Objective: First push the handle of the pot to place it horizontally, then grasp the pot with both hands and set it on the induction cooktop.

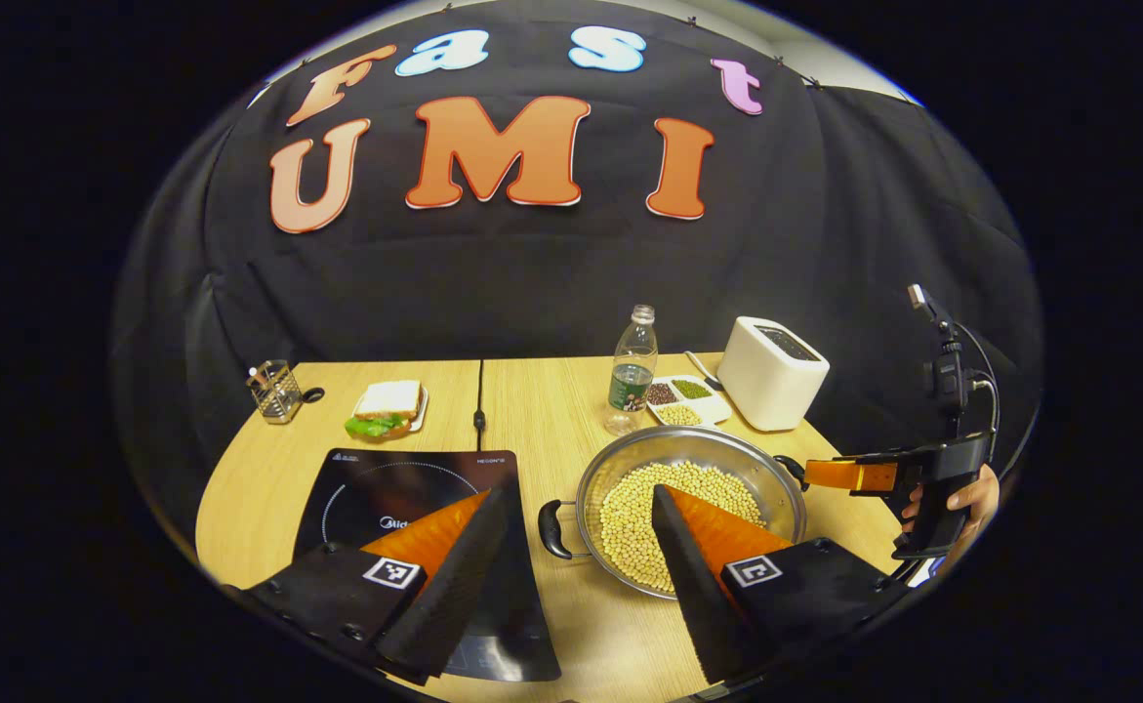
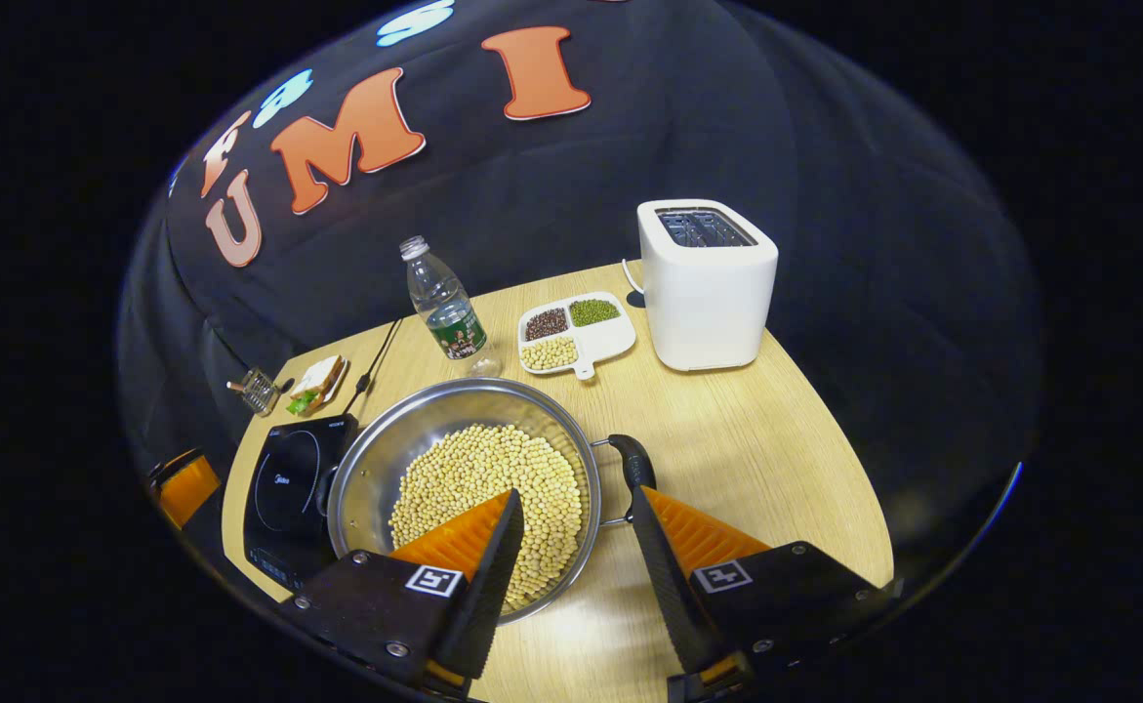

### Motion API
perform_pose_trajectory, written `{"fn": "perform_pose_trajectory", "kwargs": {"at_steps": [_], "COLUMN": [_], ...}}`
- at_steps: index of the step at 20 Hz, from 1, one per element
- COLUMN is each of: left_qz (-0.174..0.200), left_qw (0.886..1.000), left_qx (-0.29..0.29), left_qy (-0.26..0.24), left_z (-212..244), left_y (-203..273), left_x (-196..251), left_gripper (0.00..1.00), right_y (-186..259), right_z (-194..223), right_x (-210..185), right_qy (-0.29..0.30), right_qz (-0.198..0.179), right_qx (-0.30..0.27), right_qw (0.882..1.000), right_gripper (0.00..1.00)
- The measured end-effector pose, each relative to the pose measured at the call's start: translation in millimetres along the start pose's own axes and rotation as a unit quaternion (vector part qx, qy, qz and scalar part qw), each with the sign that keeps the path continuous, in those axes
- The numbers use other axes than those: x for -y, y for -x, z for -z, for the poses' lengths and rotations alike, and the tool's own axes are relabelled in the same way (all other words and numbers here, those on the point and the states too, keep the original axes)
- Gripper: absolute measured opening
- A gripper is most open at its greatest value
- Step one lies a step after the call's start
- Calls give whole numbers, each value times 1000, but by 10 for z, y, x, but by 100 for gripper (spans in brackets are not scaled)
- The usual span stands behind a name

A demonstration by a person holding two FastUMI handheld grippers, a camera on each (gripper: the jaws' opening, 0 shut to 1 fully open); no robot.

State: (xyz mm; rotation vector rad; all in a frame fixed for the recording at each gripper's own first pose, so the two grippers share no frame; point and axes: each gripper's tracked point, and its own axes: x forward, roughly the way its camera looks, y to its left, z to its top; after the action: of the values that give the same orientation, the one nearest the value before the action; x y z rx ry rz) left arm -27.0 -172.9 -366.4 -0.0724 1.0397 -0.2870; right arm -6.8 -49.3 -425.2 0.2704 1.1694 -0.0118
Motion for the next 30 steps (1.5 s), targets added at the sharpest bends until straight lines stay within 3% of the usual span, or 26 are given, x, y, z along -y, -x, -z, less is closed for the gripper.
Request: {"fn": "perform_pose_trajectory", "kwargs": {"at_steps": [5, 7, 15, 17, 19, 24, 30], "left_qz": [1, 10, -12, -25, -28, -36, -50], "left_qw": [996, 993, 990, 990, 990, 992, 992], "left_qx": [-75, -100, -140, -138, -137, -122, -113], "left_qy": [41, 67, 33, 16, 21, 8, -19], "left_z": [314, 436, 760, 796, 820, 904, 968], "left_y": [-399, -543, -1008, -1077, -1109, -1290, -1499], "left_x": [25, 70, 15, -32, -22, 40, 42], "left_gripper": [98, 92, 90, 93, 89, 89, 87], "right_y": [-148, -195, -425, -441, -462, -522, -676], "right_z": [17, 45, 88, 99, 105, 141, 297], "right_x": [66, 94, 154, 161, 148, 253, 399], "right_qy": [17, 26, 45, 51, 62, 77, 63], "right_qz": [11, 16, 33, 35, 36, 63, 81], "right_qx": [-5, -10, -22, -22, -21, -25, -48], "right_qw": [1000, 999, 998, 998, 997, 995, 994], "right_gripper": [79, 80, 80, 80, 80, 80, 79]}}
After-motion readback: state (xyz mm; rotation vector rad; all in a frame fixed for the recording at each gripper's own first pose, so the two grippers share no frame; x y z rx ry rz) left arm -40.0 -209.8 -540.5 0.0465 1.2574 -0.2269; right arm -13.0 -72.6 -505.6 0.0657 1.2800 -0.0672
